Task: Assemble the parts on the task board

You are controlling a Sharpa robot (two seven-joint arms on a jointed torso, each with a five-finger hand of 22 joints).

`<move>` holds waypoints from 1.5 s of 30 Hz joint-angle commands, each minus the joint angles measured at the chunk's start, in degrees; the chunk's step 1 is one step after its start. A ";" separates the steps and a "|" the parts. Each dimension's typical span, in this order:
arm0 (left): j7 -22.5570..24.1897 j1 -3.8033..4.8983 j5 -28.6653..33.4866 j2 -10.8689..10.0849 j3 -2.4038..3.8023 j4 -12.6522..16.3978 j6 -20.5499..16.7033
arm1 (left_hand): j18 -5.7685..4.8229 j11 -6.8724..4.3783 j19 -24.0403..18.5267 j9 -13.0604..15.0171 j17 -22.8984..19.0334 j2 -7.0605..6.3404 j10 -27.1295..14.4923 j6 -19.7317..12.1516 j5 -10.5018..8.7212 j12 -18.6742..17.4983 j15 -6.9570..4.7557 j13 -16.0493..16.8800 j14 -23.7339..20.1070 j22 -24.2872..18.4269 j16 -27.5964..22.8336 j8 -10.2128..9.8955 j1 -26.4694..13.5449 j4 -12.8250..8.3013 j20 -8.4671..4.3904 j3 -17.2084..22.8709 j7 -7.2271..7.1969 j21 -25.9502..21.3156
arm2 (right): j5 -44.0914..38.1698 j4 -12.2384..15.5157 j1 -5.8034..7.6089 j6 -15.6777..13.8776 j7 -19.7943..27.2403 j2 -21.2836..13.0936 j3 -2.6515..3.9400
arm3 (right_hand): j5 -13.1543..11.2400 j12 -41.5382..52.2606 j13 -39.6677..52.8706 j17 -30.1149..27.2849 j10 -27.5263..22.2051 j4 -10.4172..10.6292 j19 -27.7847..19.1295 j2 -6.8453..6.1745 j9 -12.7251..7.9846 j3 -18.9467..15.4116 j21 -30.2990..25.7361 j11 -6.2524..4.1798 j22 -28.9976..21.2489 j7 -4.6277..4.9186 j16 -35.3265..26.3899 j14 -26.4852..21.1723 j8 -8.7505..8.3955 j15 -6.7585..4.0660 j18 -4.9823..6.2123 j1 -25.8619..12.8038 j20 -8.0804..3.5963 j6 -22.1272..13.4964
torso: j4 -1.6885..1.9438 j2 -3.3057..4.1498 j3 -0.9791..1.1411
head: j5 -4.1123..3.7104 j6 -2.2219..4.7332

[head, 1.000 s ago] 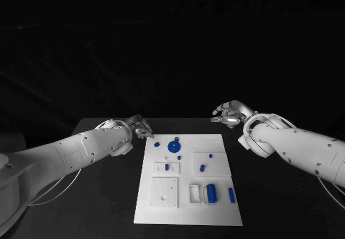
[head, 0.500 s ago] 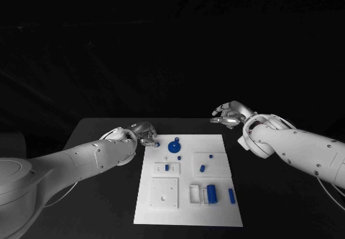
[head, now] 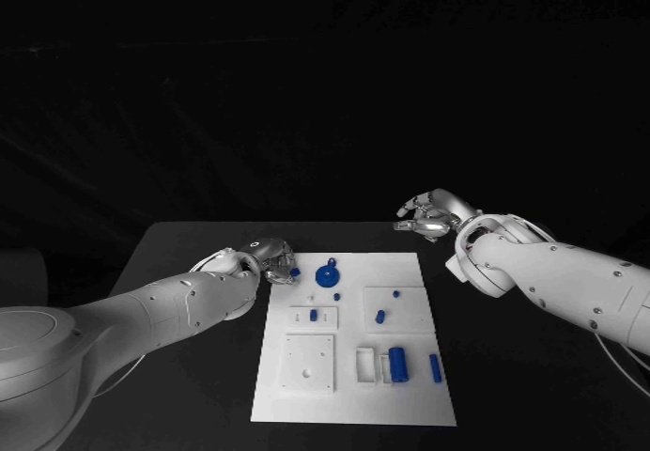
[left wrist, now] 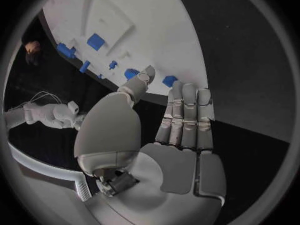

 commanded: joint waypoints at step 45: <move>0.53 -1.50 5.69 2.80 0.11 -4.62 5.77 | -0.17 -0.79 -0.23 -3.97 -0.21 9.51 0.72 1.02 1.63 3.11 -1.47 -1.01 0.06 1.19 3.52 -1.69 -0.80 0.46 -3.52 -0.82 -0.56 2.87 | -0.21 0.59 0.06 0.07 0.52 -0.01 0.03 | 0.27 0.47 -0.23 -0.09 -0.49 0.10 -0.05 0.34 0.14 -0.08 -0.39 0.02 0.98 0.40 0.20 0.22 -0.20 -0.30 3.97 0.08 -0.44 -0.06 | -0.01 -0.11 0.10 | -0.41 -0.10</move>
